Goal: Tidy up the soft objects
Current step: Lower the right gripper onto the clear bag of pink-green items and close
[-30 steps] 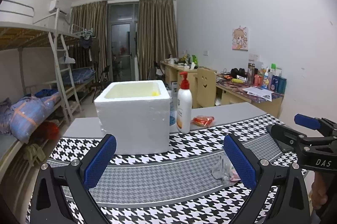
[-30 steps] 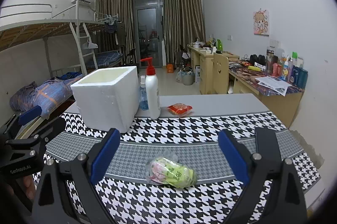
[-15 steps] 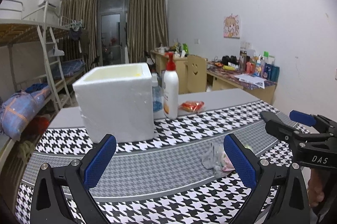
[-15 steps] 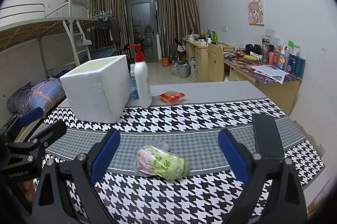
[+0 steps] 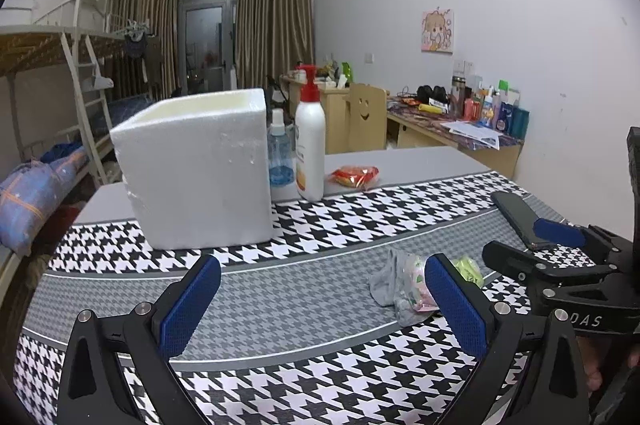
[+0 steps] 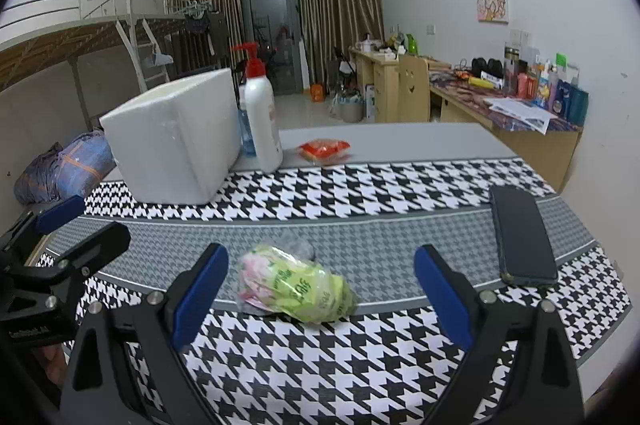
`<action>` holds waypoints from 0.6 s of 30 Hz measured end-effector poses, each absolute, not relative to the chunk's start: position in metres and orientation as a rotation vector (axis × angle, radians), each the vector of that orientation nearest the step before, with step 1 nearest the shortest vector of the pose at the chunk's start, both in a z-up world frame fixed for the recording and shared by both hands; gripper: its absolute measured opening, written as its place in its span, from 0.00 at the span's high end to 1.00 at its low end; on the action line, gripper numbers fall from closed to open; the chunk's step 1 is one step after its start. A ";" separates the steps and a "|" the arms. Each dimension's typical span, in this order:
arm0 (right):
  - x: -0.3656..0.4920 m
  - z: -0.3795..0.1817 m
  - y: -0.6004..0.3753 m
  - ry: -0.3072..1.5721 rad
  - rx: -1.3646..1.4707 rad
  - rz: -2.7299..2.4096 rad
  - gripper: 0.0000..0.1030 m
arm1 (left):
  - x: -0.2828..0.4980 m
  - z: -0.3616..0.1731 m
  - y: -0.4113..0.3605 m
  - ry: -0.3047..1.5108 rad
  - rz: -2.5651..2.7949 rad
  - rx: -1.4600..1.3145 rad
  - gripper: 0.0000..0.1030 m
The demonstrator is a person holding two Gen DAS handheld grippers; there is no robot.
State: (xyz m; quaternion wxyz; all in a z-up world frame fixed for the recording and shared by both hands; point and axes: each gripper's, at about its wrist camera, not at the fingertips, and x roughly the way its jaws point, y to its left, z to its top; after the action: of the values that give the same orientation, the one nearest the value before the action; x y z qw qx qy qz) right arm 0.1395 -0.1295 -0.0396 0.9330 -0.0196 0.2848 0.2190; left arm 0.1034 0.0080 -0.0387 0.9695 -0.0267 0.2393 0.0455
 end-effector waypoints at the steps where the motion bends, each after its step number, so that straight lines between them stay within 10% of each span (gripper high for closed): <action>1: 0.141 -0.042 -0.130 0.591 -0.037 0.451 0.06 | 0.104 -0.040 0.008 0.486 0.091 -0.055 0.01; 18: 0.164 -0.075 -0.122 0.694 -0.064 0.517 0.06 | 0.117 -0.066 0.001 0.575 0.100 -0.045 0.01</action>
State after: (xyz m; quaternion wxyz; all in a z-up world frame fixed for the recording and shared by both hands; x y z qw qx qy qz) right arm 0.1636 -0.1220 -0.0754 0.9074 -0.0310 0.3361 0.2504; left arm 0.1168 0.0015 -0.0664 0.9574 -0.0223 0.2836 0.0494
